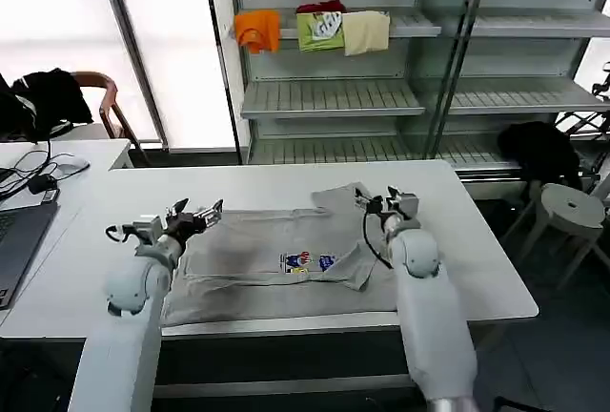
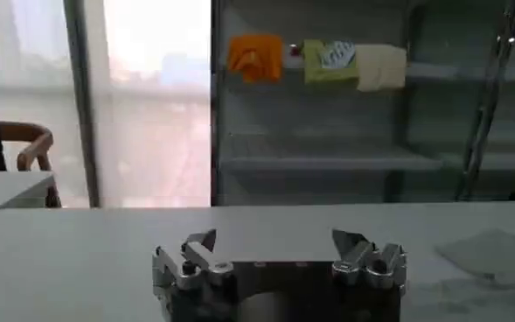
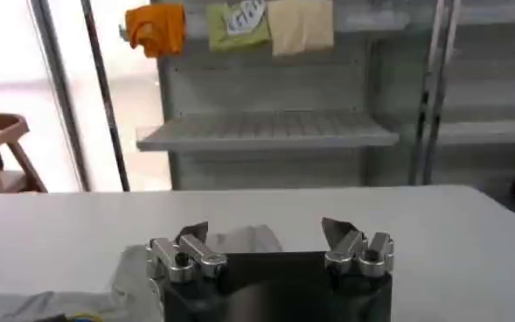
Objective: Fold and organize the clothes.
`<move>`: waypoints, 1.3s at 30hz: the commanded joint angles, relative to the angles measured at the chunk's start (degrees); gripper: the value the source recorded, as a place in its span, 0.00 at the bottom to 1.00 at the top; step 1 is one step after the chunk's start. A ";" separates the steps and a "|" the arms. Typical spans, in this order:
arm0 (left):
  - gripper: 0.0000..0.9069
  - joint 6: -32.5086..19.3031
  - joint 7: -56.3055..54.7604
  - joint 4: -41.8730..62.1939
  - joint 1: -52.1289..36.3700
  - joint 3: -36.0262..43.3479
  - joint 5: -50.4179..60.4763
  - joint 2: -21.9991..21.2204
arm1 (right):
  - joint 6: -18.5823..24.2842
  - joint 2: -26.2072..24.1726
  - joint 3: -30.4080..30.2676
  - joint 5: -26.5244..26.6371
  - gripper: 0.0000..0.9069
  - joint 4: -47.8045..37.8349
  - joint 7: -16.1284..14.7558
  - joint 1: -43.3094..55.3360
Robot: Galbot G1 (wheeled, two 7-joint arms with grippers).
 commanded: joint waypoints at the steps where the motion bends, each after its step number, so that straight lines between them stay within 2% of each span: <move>1: 1.00 0.14 3.65 16.78 -9.04 1.34 4.95 -0.13 | 6.44 2.86 0.11 -3.68 1.00 -19.37 0.14 9.13; 10: 1.00 -0.66 3.77 19.93 -9.23 1.29 6.88 -0.45 | 6.75 2.86 0.27 -4.51 1.00 -19.95 1.27 9.04; 22: 1.00 -0.62 3.10 21.05 -9.43 1.08 7.74 -0.20 | 5.48 2.86 -0.17 -5.76 1.00 -17.17 1.04 7.83; 23: 1.00 -0.70 2.99 21.41 -9.59 0.95 7.73 -0.23 | 5.40 2.86 -0.20 -5.95 0.92 -17.11 1.04 7.78; 25: 0.83 -0.69 2.69 21.90 -9.93 0.69 7.70 -0.22 | 5.29 2.86 -0.24 -6.24 0.71 -16.94 0.96 7.57; 26: 0.79 -0.66 2.63 22.09 -10.01 0.66 7.71 -0.12 | 5.19 2.86 -0.27 -6.40 0.71 -16.85 0.96 7.48; 27: 0.70 -0.62 2.55 22.24 -10.08 0.69 7.73 0.03 | 5.15 2.86 -0.28 -6.71 0.54 -16.79 0.89 7.40; 28: 0.64 -0.58 2.47 22.41 -10.12 0.71 7.79 0.10 | 5.08 2.86 -0.27 -6.96 0.49 -16.71 0.73 7.29; 29: 0.61 -0.56 2.45 22.57 -10.22 0.67 7.85 0.14 | 5.03 2.86 -0.28 -7.13 0.32 -16.60 0.58 7.16; 30: 0.57 -0.58 2.49 22.90 -10.27 0.61 7.90 0.15 | 4.99 2.86 -0.33 -7.28 0.24 -16.52 0.42 7.00; 31: 0.43 -0.61 2.50 23.04 -10.21 0.64 7.99 0.19 | 5.01 2.86 -0.38 -7.59 0.24 -16.45 0.26 6.88; 32: 0.39 -0.62 2.54 23.06 -10.13 0.63 7.99 0.18 | 5.07 2.86 -0.36 -7.76 0.00 -16.36 0.19 6.69; 37: 0.03 -0.87 3.08 22.93 -9.61 0.68 8.02 0.09 | 5.10 2.86 -0.24 -8.20 0.00 -14.89 -0.75 5.54; 39: 0.00 -0.95 3.35 22.61 -9.38 0.69 7.86 0.06 | 5.01 2.86 -0.29 -8.09 0.00 -13.57 -1.21 4.98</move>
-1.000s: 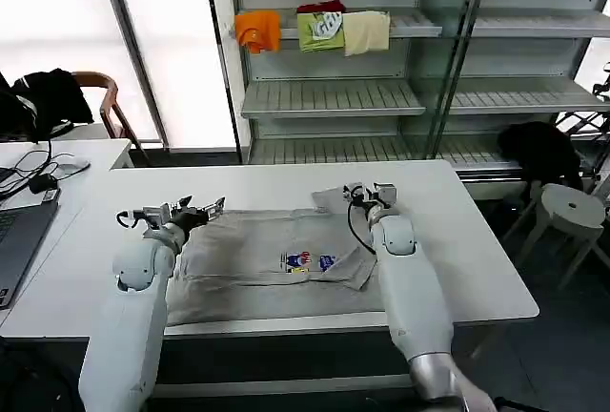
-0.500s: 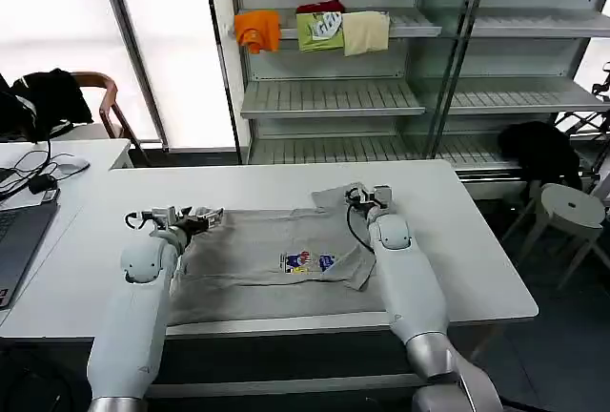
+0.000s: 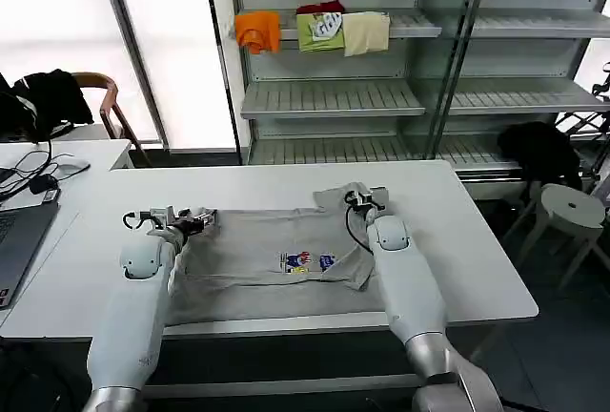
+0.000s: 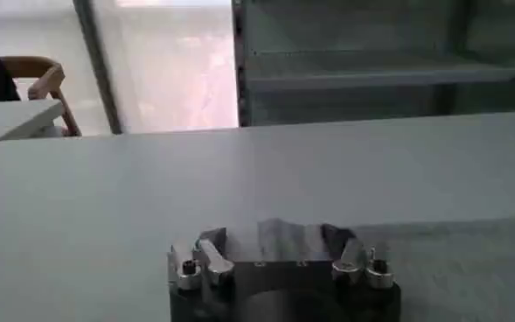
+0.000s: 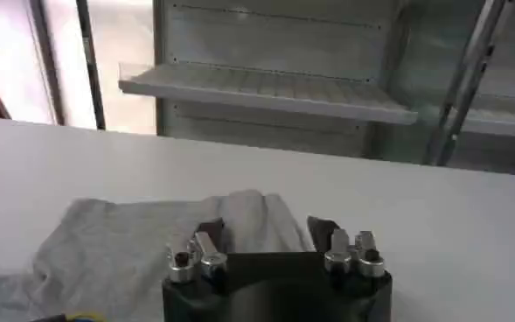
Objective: Fold and organize the clothes.
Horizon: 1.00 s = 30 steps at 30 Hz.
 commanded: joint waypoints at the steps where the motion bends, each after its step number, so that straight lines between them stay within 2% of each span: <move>1: 0.00 -0.01 0.53 0.56 0.24 0.11 0.24 0.03 | -0.15 2.80 0.04 -0.64 0.00 2.18 -0.95 -1.07; 8: 0.00 -0.76 0.68 -1.97 0.93 0.25 -1.00 -0.27 | 0.02 2.80 -0.15 1.20 0.00 6.25 -0.68 -2.51; 13: 0.00 -4.06 -0.79 -5.32 1.51 0.04 -5.93 -0.15 | 1.90 2.80 -1.04 3.20 0.00 11.00 1.73 -3.63; 18: 0.00 -5.72 -1.86 -8.81 2.47 -0.37 -10.15 0.39 | 1.75 1.87 -2.20 6.07 0.00 17.50 3.80 -4.76; 21: 0.00 -5.90 -2.02 -10.94 3.66 -0.66 -11.67 0.71 | -0.03 0.24 -3.57 7.44 0.00 24.58 3.78 -6.87; 26: 0.00 -5.49 -1.32 -15.26 6.90 -1.24 -14.33 1.45 | -5.56 -3.06 -6.00 8.67 0.00 34.69 2.27 -13.90; 30: 0.00 -5.30 -0.04 -18.83 10.86 -1.78 -16.12 2.36 | -7.30 -4.77 -6.19 9.30 0.00 40.72 1.40 -19.23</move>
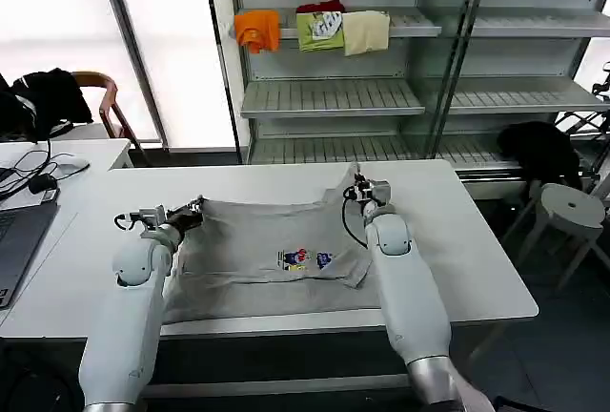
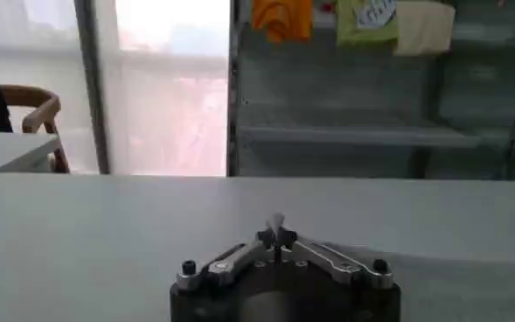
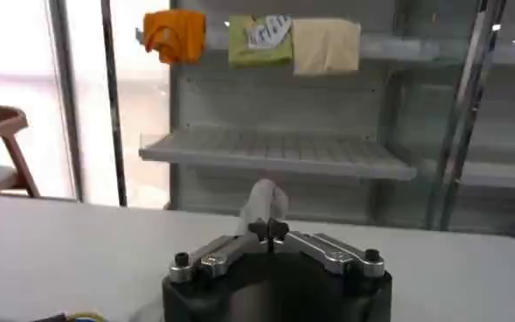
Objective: Fold and organize the clothes.
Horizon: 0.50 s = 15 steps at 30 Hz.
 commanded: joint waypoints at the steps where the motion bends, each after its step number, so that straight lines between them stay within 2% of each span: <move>1: 0.00 -1.03 1.61 -10.26 8.02 -0.81 -7.49 1.49 | -4.79 -5.12 -1.64 2.35 0.00 17.60 -0.54 -10.93; 15: 0.00 -1.66 6.35 -19.38 20.10 -3.49 -16.85 5.64 | -6.53 -8.98 0.81 3.15 0.00 29.52 -1.69 -22.62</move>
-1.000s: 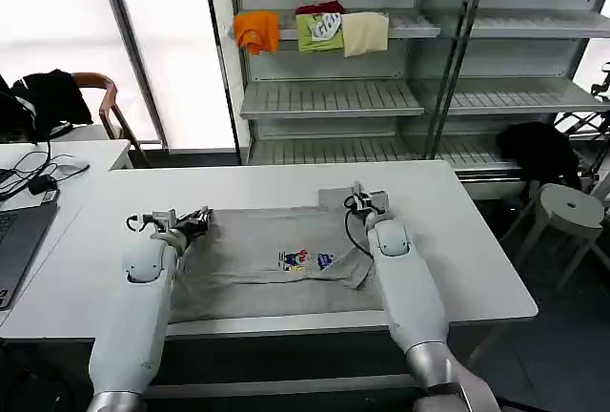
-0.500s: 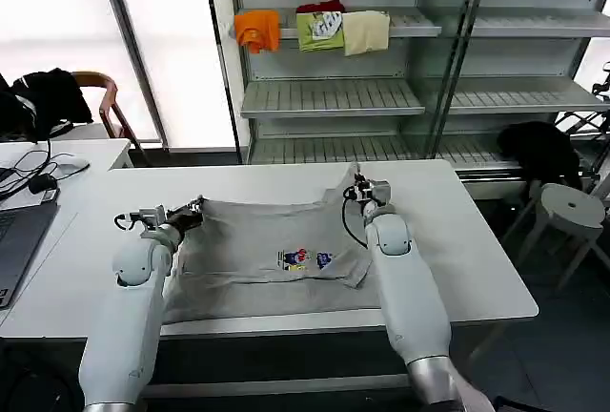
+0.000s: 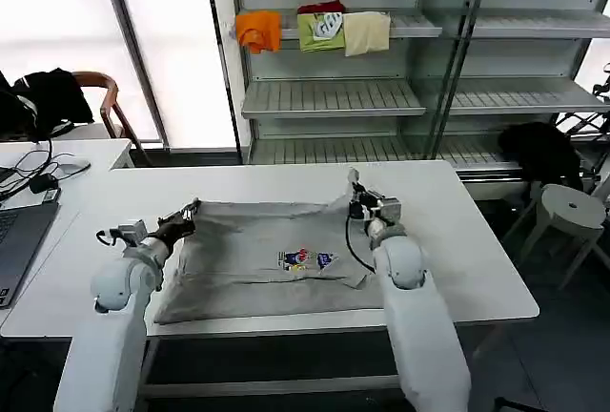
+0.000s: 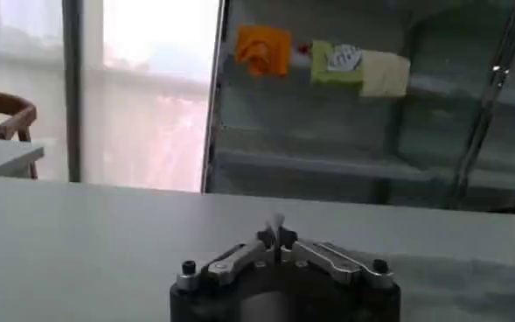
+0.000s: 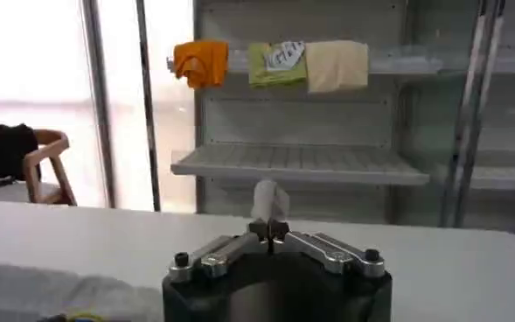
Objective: Fold and organize the clothes.
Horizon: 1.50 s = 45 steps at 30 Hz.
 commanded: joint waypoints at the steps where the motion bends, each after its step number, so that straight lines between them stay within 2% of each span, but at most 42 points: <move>1: 0.00 -0.56 3.32 -7.92 10.17 -1.58 -8.02 2.55 | -1.56 -3.84 0.59 0.71 0.00 10.85 -0.56 -9.90; 23: 0.01 1.74 6.36 -13.94 18.75 -6.89 -8.63 5.12 | -3.58 -4.15 1.29 -0.86 0.00 20.33 -0.82 -19.58; 26: 0.01 1.51 6.59 -14.04 19.52 -6.77 -6.71 5.05 | -3.53 -4.01 1.15 -2.32 0.00 20.67 -1.16 -20.72; 27: 0.01 1.47 6.62 -14.01 19.67 -6.65 -5.95 4.92 | -3.33 -3.88 1.08 -3.19 0.03 20.57 -1.17 -21.02; 28: 0.01 1.43 6.60 -13.91 19.79 -6.46 -4.32 4.74 | -3.09 -3.58 0.99 -4.15 0.31 20.36 -1.06 -21.41; 29: 0.02 1.37 6.56 -13.86 19.83 -6.32 -3.34 4.61 | -3.06 -3.42 0.88 -5.35 1.00 20.08 -0.97 -21.66; 30: 0.06 1.41 6.53 -13.85 19.89 -6.27 -3.06 4.51 | -2.95 -3.30 0.86 -6.27 1.00 19.87 -0.96 -21.89; 31: 0.73 1.42 6.43 -13.79 19.95 -6.11 -1.16 4.45 | -2.52 -3.17 0.77 -7.56 1.00 19.57 -0.80 -22.20; 32: 1.00 1.54 6.04 -13.78 19.96 -6.01 -0.38 4.38 | -2.04 -3.07 0.68 -9.18 1.00 19.22 -0.58 -22.59; 38: 1.00 1.66 4.91 -14.25 20.32 -5.96 2.01 4.01 | -0.99 -2.58 0.75 -15.17 1.00 17.75 2.39 -23.62; 43: 1.00 1.65 4.19 -15.00 20.52 -6.13 2.90 3.29 | -0.87 -2.85 1.51 -16.86 1.00 17.38 5.10 -23.99; 45: 1.00 1.67 4.01 -15.17 20.56 -6.30 2.92 3.03 | -0.87 -2.90 1.77 -17.00 1.00 17.36 5.22 -24.06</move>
